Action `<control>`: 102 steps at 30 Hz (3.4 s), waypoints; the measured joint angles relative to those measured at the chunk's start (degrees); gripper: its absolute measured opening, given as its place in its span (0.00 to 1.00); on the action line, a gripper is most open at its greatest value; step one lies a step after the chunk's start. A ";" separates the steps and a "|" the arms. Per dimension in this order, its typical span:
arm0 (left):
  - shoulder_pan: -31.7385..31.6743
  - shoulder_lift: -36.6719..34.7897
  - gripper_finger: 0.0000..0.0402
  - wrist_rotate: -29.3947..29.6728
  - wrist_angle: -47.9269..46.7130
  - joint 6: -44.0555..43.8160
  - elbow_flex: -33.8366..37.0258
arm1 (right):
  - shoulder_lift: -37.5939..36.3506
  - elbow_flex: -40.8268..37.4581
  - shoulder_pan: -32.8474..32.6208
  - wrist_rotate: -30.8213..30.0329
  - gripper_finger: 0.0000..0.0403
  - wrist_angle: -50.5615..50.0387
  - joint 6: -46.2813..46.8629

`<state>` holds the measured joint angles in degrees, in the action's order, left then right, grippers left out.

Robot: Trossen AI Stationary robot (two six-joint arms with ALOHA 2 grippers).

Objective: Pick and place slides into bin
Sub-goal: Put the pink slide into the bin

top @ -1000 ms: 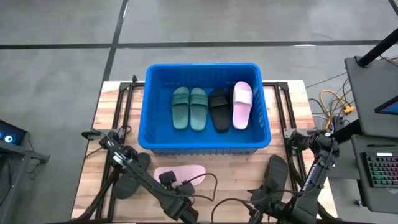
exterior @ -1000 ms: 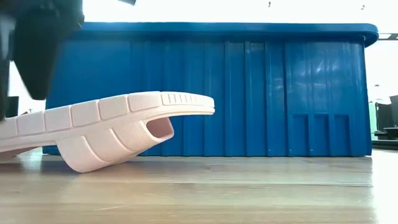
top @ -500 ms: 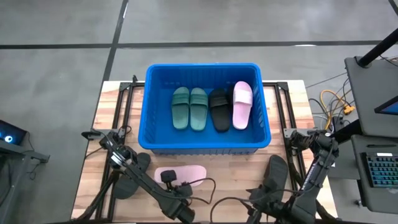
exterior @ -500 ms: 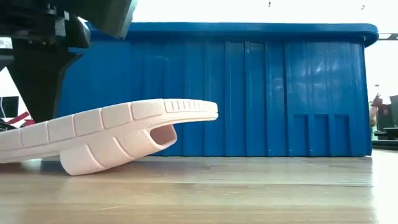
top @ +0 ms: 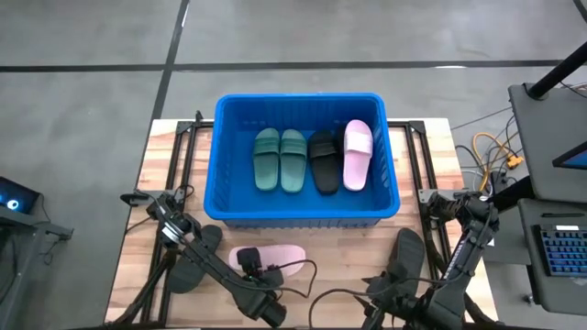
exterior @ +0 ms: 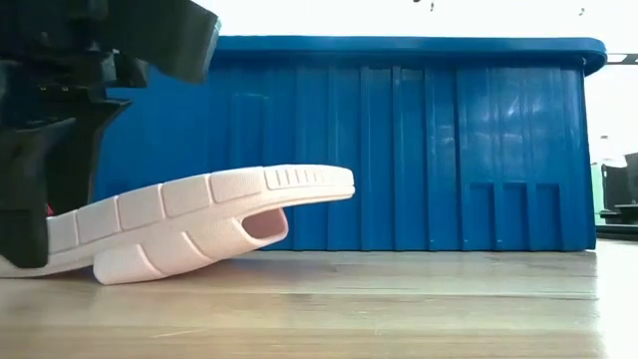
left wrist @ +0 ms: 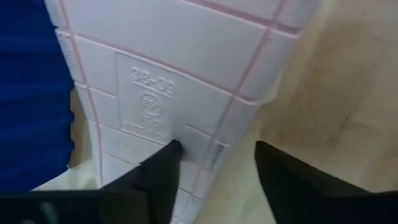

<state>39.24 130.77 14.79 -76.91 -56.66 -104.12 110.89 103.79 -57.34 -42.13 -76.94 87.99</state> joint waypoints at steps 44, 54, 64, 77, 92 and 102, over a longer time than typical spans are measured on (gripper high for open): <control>-0.30 -19.68 0.01 -0.64 14.95 -9.03 -0.98 | -2.60 0.00 -3.70 -4.28 0.54 -2.62 4.85; -1.42 -19.80 0.00 1.53 16.41 -9.02 -0.81 | -2.75 0.01 -4.25 -5.99 0.54 -4.03 6.81; -4.07 -18.02 0.02 -5.68 18.43 -6.05 -0.61 | -2.75 0.01 -4.26 -6.08 0.54 -3.91 6.54; -3.77 -17.71 0.48 -26.85 25.33 -3.80 -0.52 | -2.75 0.00 -4.26 -6.05 0.54 -3.81 5.99; 5.37 -17.50 0.38 -28.47 38.14 -10.54 -1.57 | -2.75 -0.81 -4.26 -6.01 0.54 -3.68 5.67; 5.77 -16.30 0.23 -27.25 42.79 -12.43 -2.91 | -2.73 -0.83 -4.26 -5.92 0.54 -3.50 3.68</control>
<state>45.01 114.47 -12.46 -34.12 -69.09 -107.04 108.16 102.96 -61.60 -48.05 -80.44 91.67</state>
